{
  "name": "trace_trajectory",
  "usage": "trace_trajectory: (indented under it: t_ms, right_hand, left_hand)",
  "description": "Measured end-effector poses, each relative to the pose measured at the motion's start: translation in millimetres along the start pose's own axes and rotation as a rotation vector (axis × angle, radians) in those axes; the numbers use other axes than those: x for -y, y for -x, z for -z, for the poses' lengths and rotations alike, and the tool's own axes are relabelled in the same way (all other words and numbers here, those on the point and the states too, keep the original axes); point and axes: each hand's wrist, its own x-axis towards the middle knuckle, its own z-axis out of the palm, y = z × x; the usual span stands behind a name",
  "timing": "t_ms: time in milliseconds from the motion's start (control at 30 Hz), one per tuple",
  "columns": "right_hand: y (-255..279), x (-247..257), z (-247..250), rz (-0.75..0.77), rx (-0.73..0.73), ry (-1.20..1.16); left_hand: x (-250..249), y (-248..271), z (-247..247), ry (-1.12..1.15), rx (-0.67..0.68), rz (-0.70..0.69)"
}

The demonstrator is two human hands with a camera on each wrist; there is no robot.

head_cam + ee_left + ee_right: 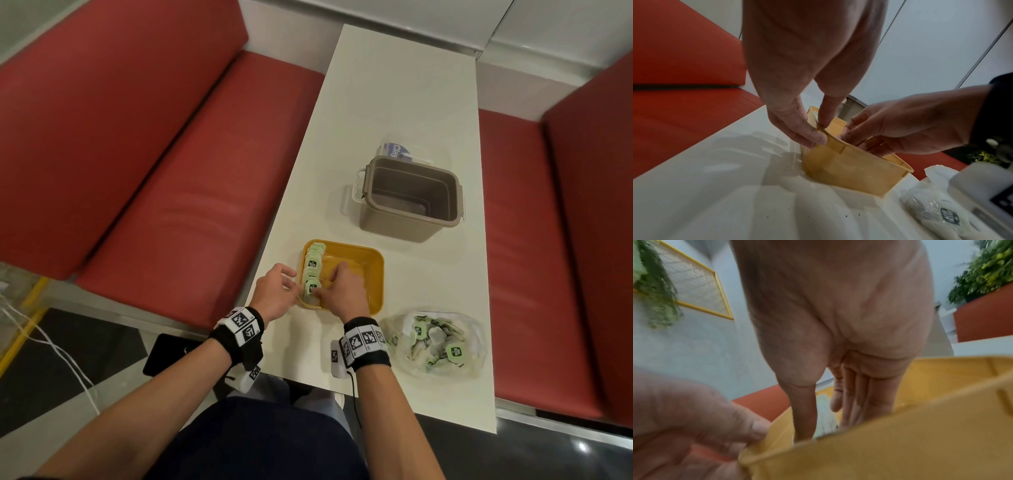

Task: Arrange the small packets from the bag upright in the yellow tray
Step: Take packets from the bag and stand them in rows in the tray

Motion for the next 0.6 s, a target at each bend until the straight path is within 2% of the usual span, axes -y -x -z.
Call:
trace_trajectory:
  t_ms: [100,200,300,467,600]
  right_hand:
    - [0,-1,3,-0.064,-0.010,0.196]
    - [-3,0,-2,-0.071,0.123,0.255]
    - [-3,5,-11,-0.046,0.155,0.200]
    - [3,10,-13,0.003,0.024,0.059]
    - [3,8,-16,-0.024,0.010,-0.064]
  left_hand:
    - [3,-1,0,-0.008,-0.001,0.002]
    - [4,-1,0,-0.009,0.001,0.005]
    - [3,-1,0,-0.006,0.000,0.001]
    - [4,-3,0,-0.034,0.010,-0.026]
    - [3,-3,1,-0.039,0.002,-0.024]
